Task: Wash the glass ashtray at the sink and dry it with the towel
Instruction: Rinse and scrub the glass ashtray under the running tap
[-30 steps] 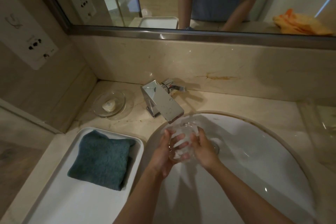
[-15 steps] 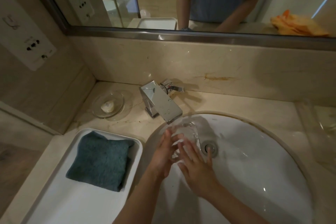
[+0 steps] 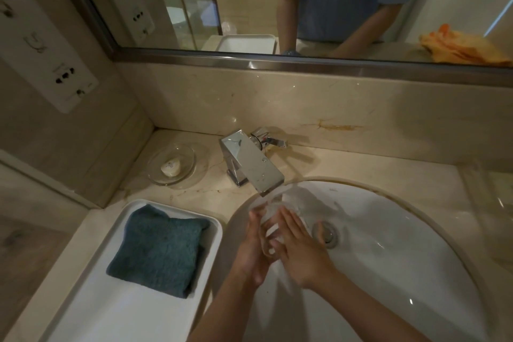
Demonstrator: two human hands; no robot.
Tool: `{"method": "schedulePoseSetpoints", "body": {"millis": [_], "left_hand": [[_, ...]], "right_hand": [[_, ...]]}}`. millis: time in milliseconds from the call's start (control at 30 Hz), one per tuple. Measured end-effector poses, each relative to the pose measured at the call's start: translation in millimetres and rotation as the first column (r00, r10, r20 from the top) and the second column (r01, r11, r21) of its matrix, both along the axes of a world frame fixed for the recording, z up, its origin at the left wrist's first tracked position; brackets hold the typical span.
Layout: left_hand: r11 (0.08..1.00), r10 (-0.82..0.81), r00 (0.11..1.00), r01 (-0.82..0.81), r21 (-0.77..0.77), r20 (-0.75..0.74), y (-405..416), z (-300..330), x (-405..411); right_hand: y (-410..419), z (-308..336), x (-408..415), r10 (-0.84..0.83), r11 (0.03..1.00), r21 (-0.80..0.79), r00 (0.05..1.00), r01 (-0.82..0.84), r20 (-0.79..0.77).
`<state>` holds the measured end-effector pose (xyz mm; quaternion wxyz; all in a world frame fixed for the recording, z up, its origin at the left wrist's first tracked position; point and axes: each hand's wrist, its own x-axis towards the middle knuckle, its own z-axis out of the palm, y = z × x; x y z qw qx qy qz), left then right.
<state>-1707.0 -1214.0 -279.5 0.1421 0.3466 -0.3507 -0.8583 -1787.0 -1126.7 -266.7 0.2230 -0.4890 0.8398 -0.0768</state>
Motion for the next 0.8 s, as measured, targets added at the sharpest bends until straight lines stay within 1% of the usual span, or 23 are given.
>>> {"method": "schedulePoseSetpoints", "body": {"millis": [67,167,233,300,400,467,533,633,700,800], "left_hand": [[1.000,-0.002,1.000,0.002,0.003,0.004,0.0,2.1,-2.8],[1.000,0.003,0.999,-0.004,0.024,0.045,-2.4,1.3,-4.5],[0.998,0.027,0.997,-0.032,0.056,0.079,-4.5,-3.3,-2.7],[0.998,0.017,0.998,-0.020,0.060,0.063,-5.8,-7.8,-1.1],[0.998,0.016,0.999,-0.018,0.061,0.040,-6.2,-3.1,-1.3],[0.999,0.011,0.999,-0.013,0.048,0.049,-5.6,1.4,-3.8],[0.999,0.013,0.997,-0.016,0.038,0.078,-3.8,1.1,-6.3],[0.997,0.016,0.998,-0.020,0.072,0.064,-3.2,-3.5,-5.2],[0.999,0.005,0.998,-0.008,0.044,0.060,-3.3,-7.1,-3.9],[0.999,0.018,0.996,-0.022,0.040,0.082,1.5,-5.2,-7.6]], "right_hand": [[-6.8,9.2,6.7,0.003,0.999,0.044,1.000,-0.004,0.016],[-11.8,7.9,15.7,0.101,0.995,0.018,0.992,-0.102,0.071],[-13.3,9.6,11.7,0.120,0.992,0.015,0.989,-0.122,0.087],[-13.7,7.7,1.5,0.108,0.993,0.037,0.994,-0.108,0.013],[-13.3,-0.9,-5.0,0.022,0.998,0.066,0.996,-0.016,-0.086],[-11.8,-3.4,0.5,0.020,0.996,0.085,0.997,-0.014,-0.076],[-11.3,-0.2,8.9,0.086,0.994,0.074,0.996,-0.084,-0.024],[-11.7,4.4,12.6,0.185,0.982,0.049,0.983,-0.185,0.004],[-12.7,-2.4,7.9,0.146,0.987,0.069,0.989,-0.144,-0.024],[-14.7,-6.1,7.6,0.005,0.996,0.085,0.997,0.002,-0.077]]}}
